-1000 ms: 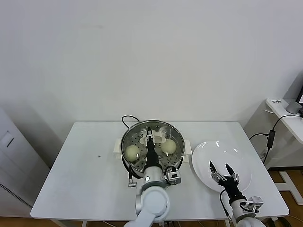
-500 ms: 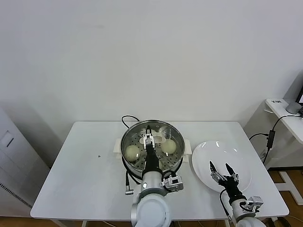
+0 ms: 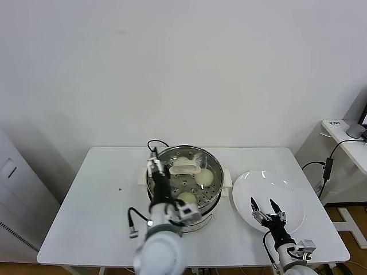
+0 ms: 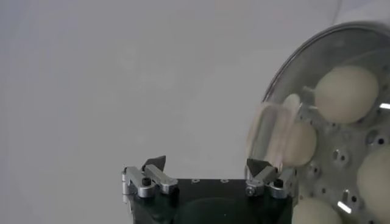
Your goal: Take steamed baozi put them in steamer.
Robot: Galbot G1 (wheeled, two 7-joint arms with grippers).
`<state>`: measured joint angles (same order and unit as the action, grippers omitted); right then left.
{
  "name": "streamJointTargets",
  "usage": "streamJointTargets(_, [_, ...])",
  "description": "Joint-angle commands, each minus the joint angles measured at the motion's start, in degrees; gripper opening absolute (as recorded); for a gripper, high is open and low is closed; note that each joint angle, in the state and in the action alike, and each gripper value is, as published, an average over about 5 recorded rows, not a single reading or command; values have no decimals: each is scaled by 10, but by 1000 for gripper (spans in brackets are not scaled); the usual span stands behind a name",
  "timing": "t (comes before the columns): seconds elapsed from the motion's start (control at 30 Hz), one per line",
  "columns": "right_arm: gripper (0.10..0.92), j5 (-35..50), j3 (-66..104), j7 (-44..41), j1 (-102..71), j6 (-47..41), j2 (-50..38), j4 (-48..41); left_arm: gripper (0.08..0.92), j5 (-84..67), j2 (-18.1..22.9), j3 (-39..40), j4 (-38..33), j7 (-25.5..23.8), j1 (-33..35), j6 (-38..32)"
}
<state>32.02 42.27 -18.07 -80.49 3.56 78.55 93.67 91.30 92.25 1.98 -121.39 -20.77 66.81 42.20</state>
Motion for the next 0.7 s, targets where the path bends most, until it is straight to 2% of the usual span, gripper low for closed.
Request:
streamJointTargets(0.03, [823, -26, -13, -32, -10, 41, 10, 31, 823, -451, -48, -265, -39, 55, 20, -125])
streamJointTargets(0.17, [823, -56, -19, -20, -18, 50, 15, 55, 823, -637, -50, -346, -41, 76, 43, -181])
streamJointTargets(0.33, [823, -78, -17, -5, -23, 45, 28, 70, 823, -751, -54, -395, -34, 110, 92, -264])
streamJointTargets(0.5, [823, -75, -18, -1, -38, 50, 31, 80, 823, -829, -49, -421, -35, 144, 144, -311])
streamJointTargets(0.7, [823, -67, -22, 9, -70, 61, 29, 90, 823, -845, -52, -425, -21, 192, 214, -370])
